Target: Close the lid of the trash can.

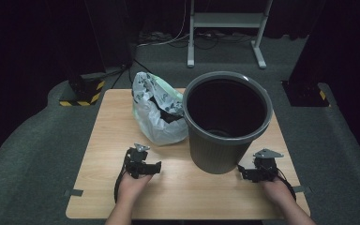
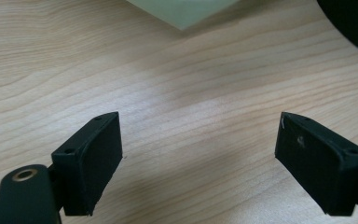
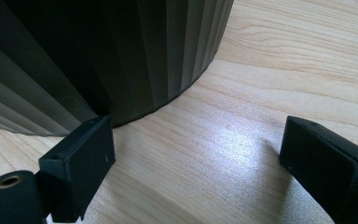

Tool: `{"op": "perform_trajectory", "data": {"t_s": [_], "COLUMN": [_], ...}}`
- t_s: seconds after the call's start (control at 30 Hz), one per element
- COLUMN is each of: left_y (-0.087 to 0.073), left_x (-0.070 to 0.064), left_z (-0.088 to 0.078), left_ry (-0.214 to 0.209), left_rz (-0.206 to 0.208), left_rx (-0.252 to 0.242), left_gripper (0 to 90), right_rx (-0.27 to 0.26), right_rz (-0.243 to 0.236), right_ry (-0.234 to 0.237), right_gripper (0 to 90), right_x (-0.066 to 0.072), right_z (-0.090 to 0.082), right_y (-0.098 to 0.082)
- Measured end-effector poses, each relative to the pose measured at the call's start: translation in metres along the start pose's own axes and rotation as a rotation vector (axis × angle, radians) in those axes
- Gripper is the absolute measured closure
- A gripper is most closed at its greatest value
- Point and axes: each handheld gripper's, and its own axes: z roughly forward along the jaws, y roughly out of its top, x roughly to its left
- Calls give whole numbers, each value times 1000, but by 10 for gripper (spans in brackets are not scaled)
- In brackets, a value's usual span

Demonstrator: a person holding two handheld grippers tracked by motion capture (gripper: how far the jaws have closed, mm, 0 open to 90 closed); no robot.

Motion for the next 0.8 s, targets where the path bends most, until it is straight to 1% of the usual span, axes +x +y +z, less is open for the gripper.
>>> {"op": "perform_trajectory", "data": {"t_s": [0.07, 0.13, 0.2, 0.23, 0.27, 0.4, 0.57, 0.67, 0.8], "left_y": [-3, -7, -16, -24, -23, -22, -23, -23, -21], "left_x": [-2, -3, -3, -1, -1, -2, -5, -5, -5], "left_z": [4, 8, 14, 19, 19, 20, 20, 20, 21], "left_ry": [-2, -5, 21, 19, 18, 32, 12, -5, -12], "left_rz": [15, 20, 48, 55, 53, 42, 71, 77, 89], "left_rx": [-1, -12, -22, -97, -96, -98, -98, -93, -93], "left_gripper": [140, 116, 98, 42, 5, 5, 10, 4, 4], "right_rx": [-1, -1, -1, -1, 0, -1, -1, -1, -1], "right_rz": [0, -2, -2, -1, 1, 2, 2, 0, 0], "right_ry": [0, 0, 1, 0, -1, -2, -1, -1, -1], "right_gripper": [99, 99, 99, 99, 98, 98, 97, 97, 97], "right_x": [0, 0, 0, 0, 0, 0, 0, 0, 0], "right_z": [0, 0, 0, 0, 0, 0, 0, 0, 0], "right_y": [0, 0, 0, 0, 0, 0, 0, 0, 0]}}
